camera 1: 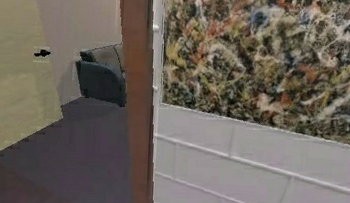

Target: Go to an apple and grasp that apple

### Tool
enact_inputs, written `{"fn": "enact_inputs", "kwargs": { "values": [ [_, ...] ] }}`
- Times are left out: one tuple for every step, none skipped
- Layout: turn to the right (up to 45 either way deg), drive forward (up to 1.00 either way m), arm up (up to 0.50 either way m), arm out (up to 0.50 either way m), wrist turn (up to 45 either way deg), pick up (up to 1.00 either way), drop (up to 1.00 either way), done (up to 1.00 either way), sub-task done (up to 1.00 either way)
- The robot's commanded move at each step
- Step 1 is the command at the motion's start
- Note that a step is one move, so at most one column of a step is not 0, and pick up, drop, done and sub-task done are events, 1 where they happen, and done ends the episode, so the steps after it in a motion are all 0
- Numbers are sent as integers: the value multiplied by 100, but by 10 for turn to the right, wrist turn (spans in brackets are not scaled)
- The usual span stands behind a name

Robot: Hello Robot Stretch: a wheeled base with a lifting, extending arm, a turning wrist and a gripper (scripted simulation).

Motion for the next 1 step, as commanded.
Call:
{"fn": "enact_inputs", "kwargs": {
  "values": [
    [-180, 0, 0, 0, 0, 0, 0, 0, 0]
  ]
}}
